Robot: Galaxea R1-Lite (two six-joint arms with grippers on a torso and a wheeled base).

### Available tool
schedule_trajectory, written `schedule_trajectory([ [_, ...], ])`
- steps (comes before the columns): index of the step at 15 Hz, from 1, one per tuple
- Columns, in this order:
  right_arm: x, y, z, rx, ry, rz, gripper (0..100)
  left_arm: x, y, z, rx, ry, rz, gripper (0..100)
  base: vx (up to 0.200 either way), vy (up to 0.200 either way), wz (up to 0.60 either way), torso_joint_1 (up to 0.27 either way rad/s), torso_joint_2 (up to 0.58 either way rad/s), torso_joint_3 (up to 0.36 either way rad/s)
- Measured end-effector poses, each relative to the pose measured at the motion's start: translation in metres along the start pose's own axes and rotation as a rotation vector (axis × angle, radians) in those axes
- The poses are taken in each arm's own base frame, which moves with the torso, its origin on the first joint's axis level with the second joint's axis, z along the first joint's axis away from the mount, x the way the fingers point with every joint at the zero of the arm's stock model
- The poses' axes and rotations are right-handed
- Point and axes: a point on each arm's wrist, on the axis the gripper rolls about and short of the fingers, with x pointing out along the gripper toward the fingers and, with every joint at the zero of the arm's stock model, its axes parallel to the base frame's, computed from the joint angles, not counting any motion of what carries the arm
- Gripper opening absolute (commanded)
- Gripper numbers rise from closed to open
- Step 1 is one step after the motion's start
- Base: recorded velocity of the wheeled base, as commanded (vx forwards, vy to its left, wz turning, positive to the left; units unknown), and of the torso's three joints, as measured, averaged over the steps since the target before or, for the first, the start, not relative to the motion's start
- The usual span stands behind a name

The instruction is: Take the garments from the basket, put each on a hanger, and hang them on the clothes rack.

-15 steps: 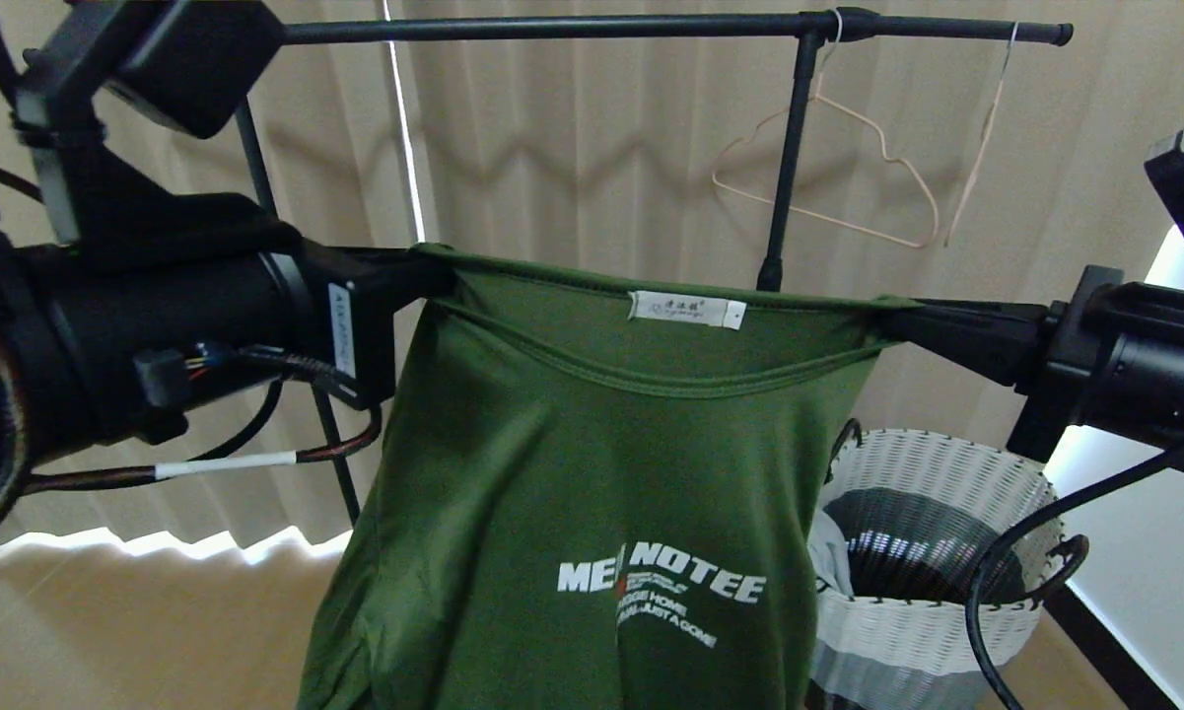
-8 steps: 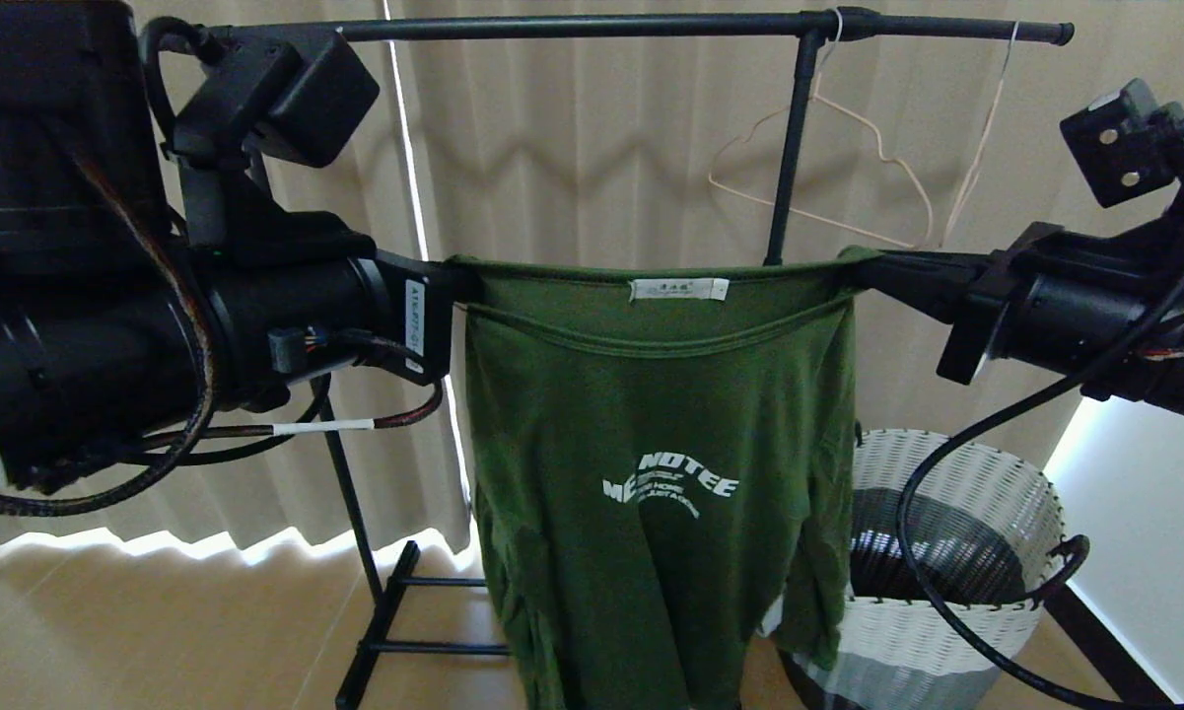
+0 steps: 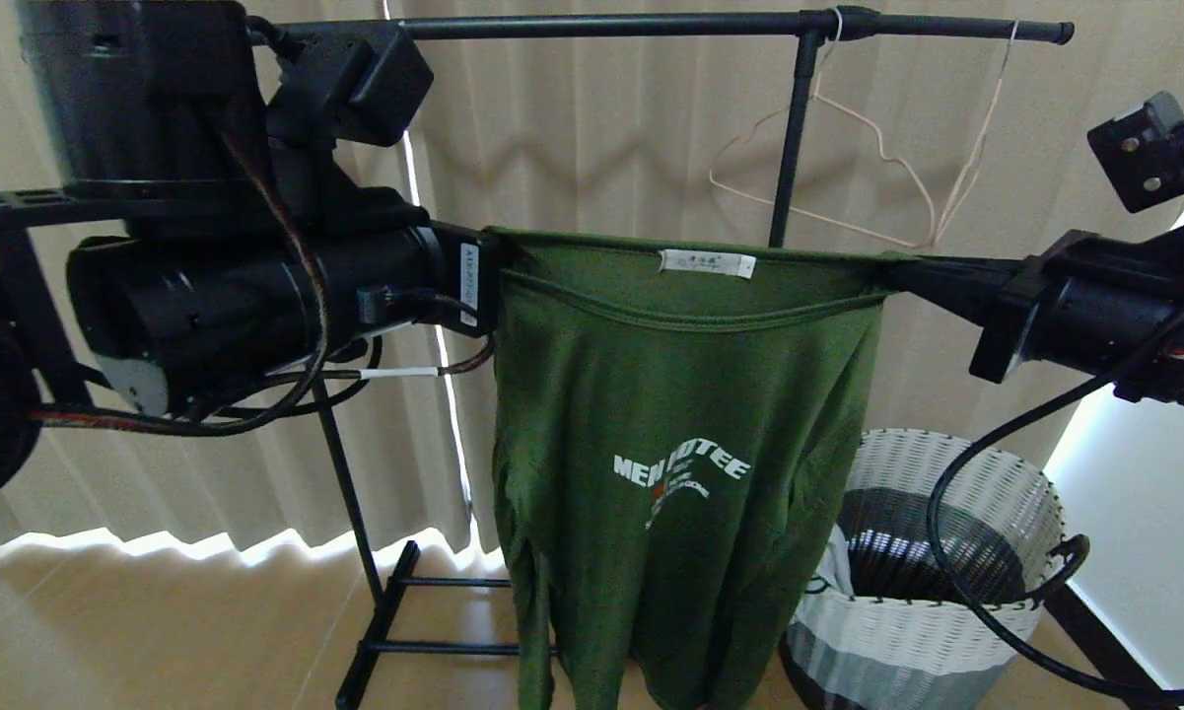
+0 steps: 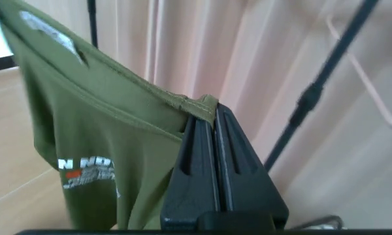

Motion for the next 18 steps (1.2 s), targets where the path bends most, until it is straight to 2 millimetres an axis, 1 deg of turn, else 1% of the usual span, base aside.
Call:
schedule_trajectory([
  [2,-0.015,0.004,0.0,0.014,0.047,0.008,0,0.014,0.0,-0.001,-0.001,0.0,0.006,0,0.0,0.0,0.0,0.0,0.0,0.0],
  [4,-0.032,0.01,0.001,0.031,0.088,0.05,0,0.025,-0.002,-0.006,0.002,0.015,-0.018,0,0.0,0.0,0.0,0.0,0.0,0.0],
  [6,-0.044,0.016,0.0,0.04,0.097,0.128,0,0.031,-0.004,-0.01,0.004,0.028,-0.052,0,0.0,0.0,0.0,0.0,0.0,0.0],
  [8,-0.049,0.023,-0.003,0.04,0.095,0.18,0,0.033,-0.005,-0.013,0.005,0.038,-0.067,0,0.0,0.0,0.0,0.0,0.0,0.0],
  [10,-0.05,0.025,-0.002,0.033,0.088,0.184,0,0.033,-0.005,-0.016,0.009,0.053,-0.068,0,0.0,0.0,0.0,0.0,0.0,0.0],
  [14,-0.051,0.018,0.0,0.033,0.083,0.15,0,0.019,-0.004,-0.023,0.02,0.097,-0.072,0,0.0,0.0,0.0,0.0,0.0,0.0],
  [16,-0.045,0.01,0.001,0.036,0.083,0.118,0,0.011,-0.004,-0.026,0.024,0.109,-0.08,0,0.0,0.0,0.0,0.0,0.0,0.0],
  [18,-0.035,0.003,0.003,0.034,0.079,0.08,0,0.001,-0.007,-0.026,0.029,0.106,-0.094,0,0.0,0.0,0.0,0.0,0.0,0.0],
])
